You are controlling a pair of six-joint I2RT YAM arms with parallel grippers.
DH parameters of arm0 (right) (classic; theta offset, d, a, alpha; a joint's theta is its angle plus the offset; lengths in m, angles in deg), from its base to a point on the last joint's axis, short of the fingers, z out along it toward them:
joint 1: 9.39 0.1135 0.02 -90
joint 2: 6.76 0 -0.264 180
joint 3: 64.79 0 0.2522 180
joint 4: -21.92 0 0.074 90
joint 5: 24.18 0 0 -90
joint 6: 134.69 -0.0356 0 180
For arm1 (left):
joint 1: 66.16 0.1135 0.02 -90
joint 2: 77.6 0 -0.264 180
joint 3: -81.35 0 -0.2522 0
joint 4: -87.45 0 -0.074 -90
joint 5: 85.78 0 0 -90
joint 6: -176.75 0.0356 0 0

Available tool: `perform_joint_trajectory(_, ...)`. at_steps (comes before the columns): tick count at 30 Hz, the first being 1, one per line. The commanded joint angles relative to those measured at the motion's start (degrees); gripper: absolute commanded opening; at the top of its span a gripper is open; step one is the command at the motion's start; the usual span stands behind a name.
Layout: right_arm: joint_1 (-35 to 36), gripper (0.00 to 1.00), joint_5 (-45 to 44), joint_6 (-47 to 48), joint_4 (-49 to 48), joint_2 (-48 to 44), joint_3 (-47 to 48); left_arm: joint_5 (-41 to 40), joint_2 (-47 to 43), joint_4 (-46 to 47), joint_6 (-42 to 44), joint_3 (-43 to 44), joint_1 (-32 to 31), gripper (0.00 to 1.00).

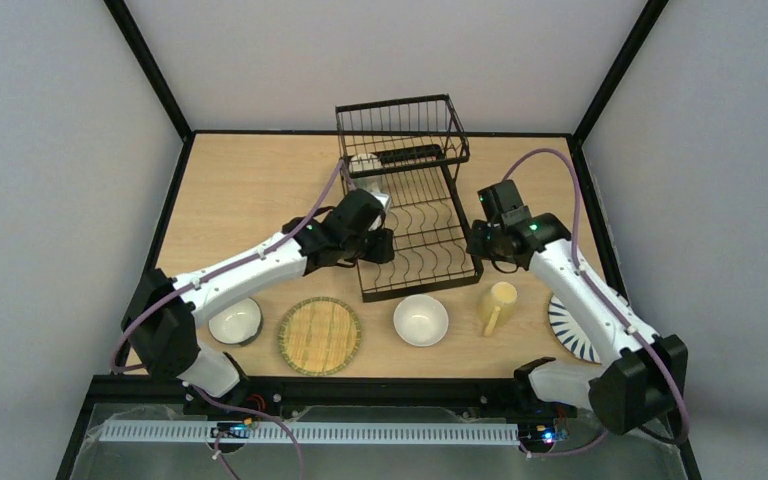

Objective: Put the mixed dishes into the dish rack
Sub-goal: Move the cup to the center of the board.

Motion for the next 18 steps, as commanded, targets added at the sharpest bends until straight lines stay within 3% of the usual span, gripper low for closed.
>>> perform_joint_trajectory(1,0.03,0.01,5.21,1.24,6.04,-4.50,0.85,0.88,-0.99,-2.19,-0.33,1.12,-0.88,0.99)
perform_joint_trajectory(10,0.03,0.06,7.14,-6.16,14.03,-14.89,-9.28,1.21,1.51,-2.89,-0.86,3.30,-2.41,0.99)
perform_joint_trajectory(18,0.04,0.08,6.08,-8.60,15.76,-15.94,-13.87,3.90,5.08,-2.36,-0.60,5.45,-2.97,0.99)
